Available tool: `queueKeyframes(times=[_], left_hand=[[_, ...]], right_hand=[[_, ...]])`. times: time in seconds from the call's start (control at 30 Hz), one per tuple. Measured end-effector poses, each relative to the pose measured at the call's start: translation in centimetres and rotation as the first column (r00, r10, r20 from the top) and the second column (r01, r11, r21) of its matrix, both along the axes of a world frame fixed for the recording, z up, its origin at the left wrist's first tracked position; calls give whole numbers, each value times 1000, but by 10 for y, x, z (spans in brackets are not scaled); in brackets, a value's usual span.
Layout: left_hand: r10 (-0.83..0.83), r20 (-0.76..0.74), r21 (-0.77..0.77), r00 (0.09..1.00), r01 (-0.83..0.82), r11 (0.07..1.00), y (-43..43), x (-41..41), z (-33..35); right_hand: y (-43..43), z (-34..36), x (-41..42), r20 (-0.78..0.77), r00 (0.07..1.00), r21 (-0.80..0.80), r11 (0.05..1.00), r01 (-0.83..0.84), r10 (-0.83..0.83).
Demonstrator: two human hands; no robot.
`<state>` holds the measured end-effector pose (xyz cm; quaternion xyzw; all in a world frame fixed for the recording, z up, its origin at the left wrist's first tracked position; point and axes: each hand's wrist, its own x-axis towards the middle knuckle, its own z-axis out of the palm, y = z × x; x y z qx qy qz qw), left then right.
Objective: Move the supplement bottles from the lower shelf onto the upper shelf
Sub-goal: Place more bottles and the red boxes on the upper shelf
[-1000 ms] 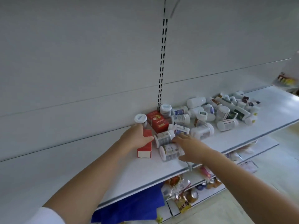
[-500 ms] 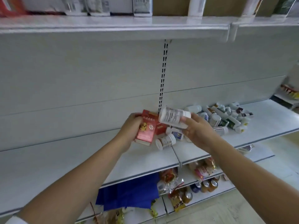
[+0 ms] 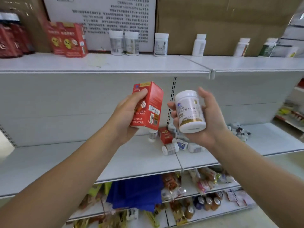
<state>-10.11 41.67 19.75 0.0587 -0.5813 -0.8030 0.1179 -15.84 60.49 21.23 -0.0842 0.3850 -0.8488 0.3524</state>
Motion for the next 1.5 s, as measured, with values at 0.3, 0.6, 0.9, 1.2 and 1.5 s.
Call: queueKeyframes(times=[0.3, 0.6, 0.9, 1.2, 1.5], left_hand=[[73, -141, -137, 987, -93, 986, -61, 30, 71], [-8, -221, -379, 975, -78, 922, -151, 6, 148], [63, -182, -497, 981, -147, 855, -211, -72, 163], [114, -197, -562, 974, -208, 800, -217, -134, 152], [123, -203, -648, 971, -227, 727, -225, -136, 140]], right_hand=[[-55, 67, 10, -285, 958, 33, 999, 42, -31], [-150, 123, -29, -636, 768, 63, 987, 149, -75], [-188, 146, -145, -858, 505, 353, 817, 455, 89], [-204, 142, -206, -898, 280, 439, 662, 607, 339], [-200, 117, -223, -960, 73, 257, 739, 623, 272]])
